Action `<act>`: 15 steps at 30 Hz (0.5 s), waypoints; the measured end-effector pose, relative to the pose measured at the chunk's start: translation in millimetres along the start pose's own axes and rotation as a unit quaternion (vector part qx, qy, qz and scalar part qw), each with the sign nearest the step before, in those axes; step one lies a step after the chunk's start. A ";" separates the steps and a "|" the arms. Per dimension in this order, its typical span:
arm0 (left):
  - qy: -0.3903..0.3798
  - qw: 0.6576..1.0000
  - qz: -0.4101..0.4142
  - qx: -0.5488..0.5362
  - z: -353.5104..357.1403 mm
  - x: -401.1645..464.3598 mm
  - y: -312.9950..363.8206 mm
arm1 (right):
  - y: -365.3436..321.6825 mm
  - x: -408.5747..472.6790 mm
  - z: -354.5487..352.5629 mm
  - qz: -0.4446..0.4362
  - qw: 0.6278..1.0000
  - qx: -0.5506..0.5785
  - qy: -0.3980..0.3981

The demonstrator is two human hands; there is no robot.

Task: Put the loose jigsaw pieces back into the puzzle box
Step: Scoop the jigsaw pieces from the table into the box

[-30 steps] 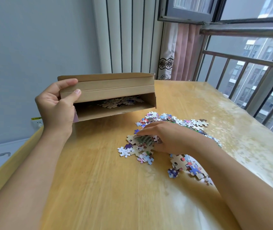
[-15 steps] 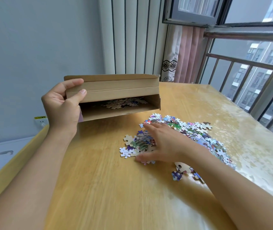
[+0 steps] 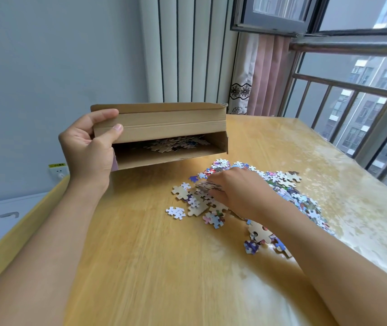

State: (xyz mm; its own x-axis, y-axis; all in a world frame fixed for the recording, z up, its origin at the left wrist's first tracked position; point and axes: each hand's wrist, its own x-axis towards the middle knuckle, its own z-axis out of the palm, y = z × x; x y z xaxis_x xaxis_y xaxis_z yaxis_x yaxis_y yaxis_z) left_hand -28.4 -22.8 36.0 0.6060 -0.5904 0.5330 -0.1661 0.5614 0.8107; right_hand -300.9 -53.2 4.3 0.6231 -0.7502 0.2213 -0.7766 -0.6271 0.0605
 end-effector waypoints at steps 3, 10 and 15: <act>-0.001 1.000 -0.002 0.008 -0.2 -1.1 1.2 | 3.8 -0.1 -0.1 0.006 0.999 0.035 0.019; 0.007 1.000 -0.004 0.000 -3.9 4.0 1.6 | 3.0 -8.5 -28.0 -0.015 0.966 0.217 0.139; -0.004 1.000 -0.018 -0.012 -8.7 12.3 5.9 | -4.3 18.9 -51.8 -0.092 0.968 0.085 0.219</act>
State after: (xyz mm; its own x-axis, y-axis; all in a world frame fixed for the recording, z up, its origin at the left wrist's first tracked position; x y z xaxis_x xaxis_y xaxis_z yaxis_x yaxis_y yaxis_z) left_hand -15.2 -21.7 45.2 0.6056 -0.6152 0.5047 -0.1243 0.5533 0.8237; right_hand -290.7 -53.8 58.7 0.6210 -0.4855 0.6154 -0.6066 -0.7949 -0.0149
